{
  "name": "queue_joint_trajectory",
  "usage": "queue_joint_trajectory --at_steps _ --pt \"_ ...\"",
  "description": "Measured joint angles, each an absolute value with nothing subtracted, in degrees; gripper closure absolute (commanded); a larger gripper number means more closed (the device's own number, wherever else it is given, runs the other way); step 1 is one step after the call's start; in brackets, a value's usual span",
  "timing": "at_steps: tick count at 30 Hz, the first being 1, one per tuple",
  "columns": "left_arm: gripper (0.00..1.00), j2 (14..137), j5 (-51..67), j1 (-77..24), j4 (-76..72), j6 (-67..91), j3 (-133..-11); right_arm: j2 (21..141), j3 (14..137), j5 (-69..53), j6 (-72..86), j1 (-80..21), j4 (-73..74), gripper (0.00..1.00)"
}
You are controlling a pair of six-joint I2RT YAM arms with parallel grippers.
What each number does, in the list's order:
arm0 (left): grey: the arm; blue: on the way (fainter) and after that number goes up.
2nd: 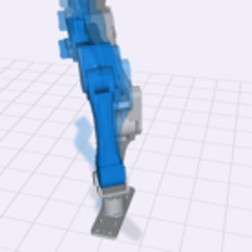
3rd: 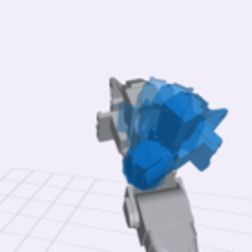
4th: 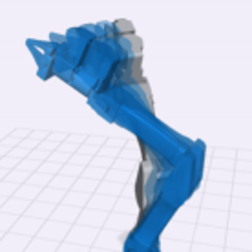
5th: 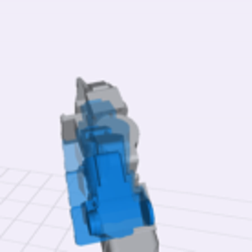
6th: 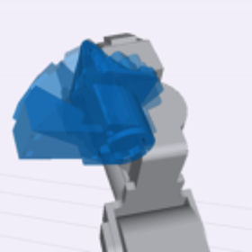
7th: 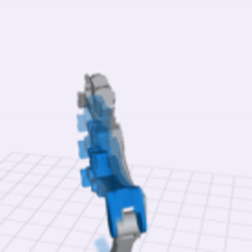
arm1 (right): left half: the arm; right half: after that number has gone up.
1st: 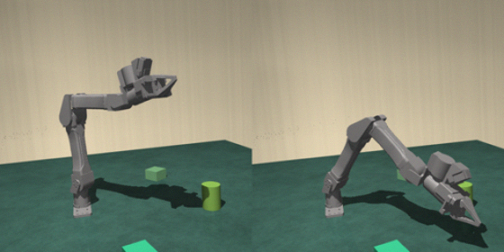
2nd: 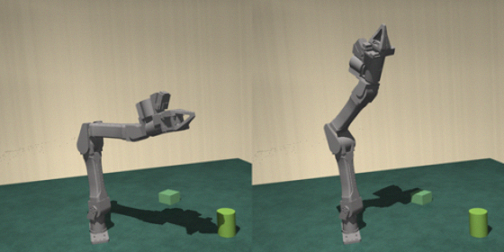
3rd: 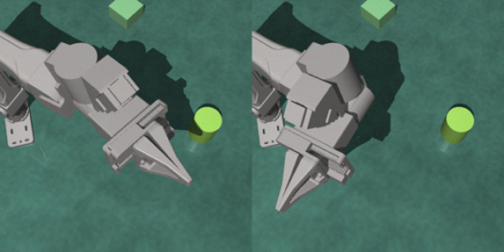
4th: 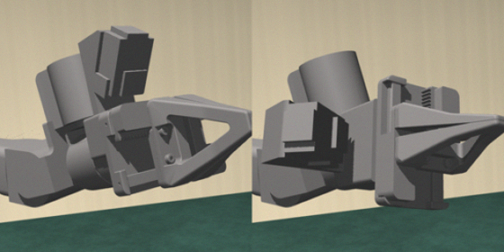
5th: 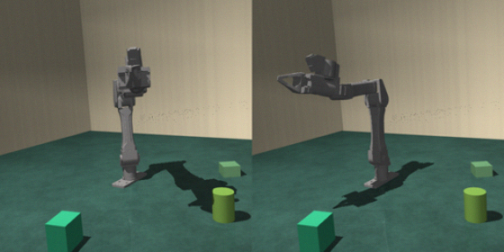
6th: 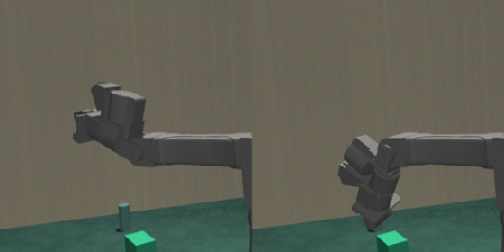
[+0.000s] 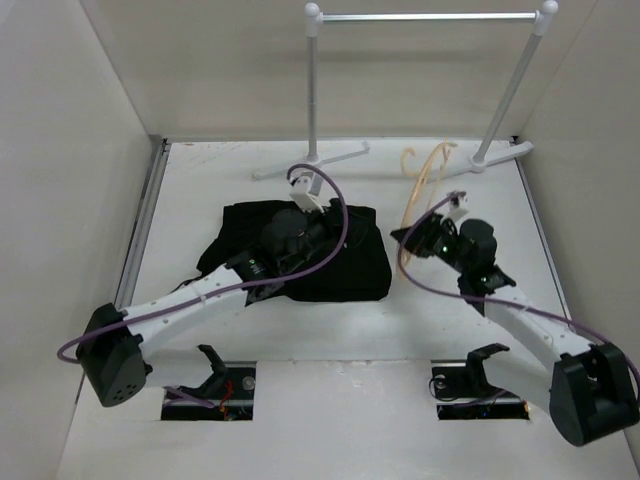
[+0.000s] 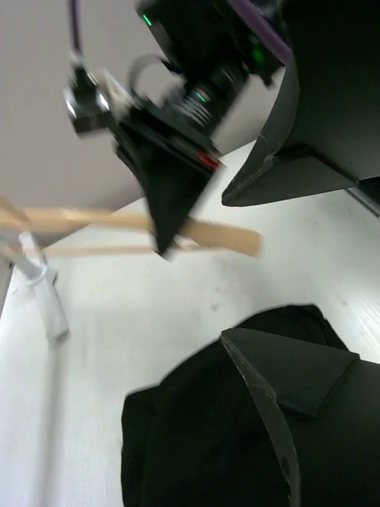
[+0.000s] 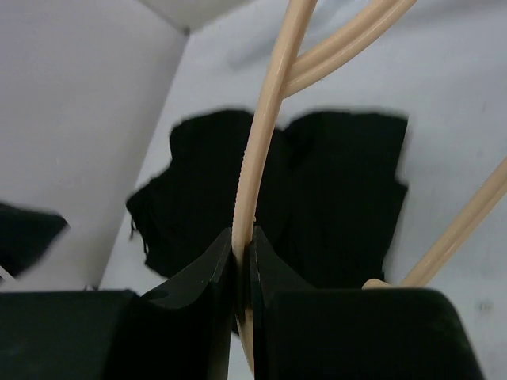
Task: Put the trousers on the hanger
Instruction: Place trousers on hanger
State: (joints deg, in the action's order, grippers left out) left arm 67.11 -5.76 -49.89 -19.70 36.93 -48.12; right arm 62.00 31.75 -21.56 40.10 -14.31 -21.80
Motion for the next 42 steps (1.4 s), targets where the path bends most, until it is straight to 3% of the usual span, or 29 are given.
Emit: queue_joint_trajectory --at_steps 5,14,21,23,27,30,36,40,42 --pt "0.32 75.3 -3.9 -54.0 -20.3 37.0 -52.6 51.7 20.6 -17.1 40.4 -23.3 -16.9 0.95" --pt "0.31 87.4 -2.5 -58.2 -20.0 36.9 -55.2 41.3 17.4 -8.1 41.7 -35.5 -11.7 0.94" --pt "0.68 92.9 -2.2 -58.0 -22.0 36.0 -59.0 39.5 15.8 -4.8 43.3 -36.8 -6.3 0.95" --pt "0.68 94.5 -2.2 -58.0 -23.2 35.8 -59.8 38.6 15.8 -4.4 43.5 -36.8 -4.6 0.95" --pt "0.56 96.9 -1.9 -57.6 -25.1 35.9 -60.0 37.5 15.8 -4.0 43.9 -36.8 -2.8 0.95" --pt "0.54 98.4 -1.9 -57.6 -26.0 35.9 -60.0 38.4 15.8 -3.8 44.2 -36.9 -2.0 0.95" --pt "0.88 99.4 -1.9 -57.6 -28.1 36.3 -60.0 39.8 15.8 -3.4 44.7 -37.2 -0.5 0.92" --pt "0.94 99.4 -2.6 -57.9 -30.6 37.4 -59.5 39.3 15.9 -2.5 44.9 -37.2 -0.3 0.91" --pt "0.87 99.4 -3.4 -58.2 -32.6 38.1 -58.6 38.6 15.9 -2.3 45.0 -37.2 0.0 0.92"
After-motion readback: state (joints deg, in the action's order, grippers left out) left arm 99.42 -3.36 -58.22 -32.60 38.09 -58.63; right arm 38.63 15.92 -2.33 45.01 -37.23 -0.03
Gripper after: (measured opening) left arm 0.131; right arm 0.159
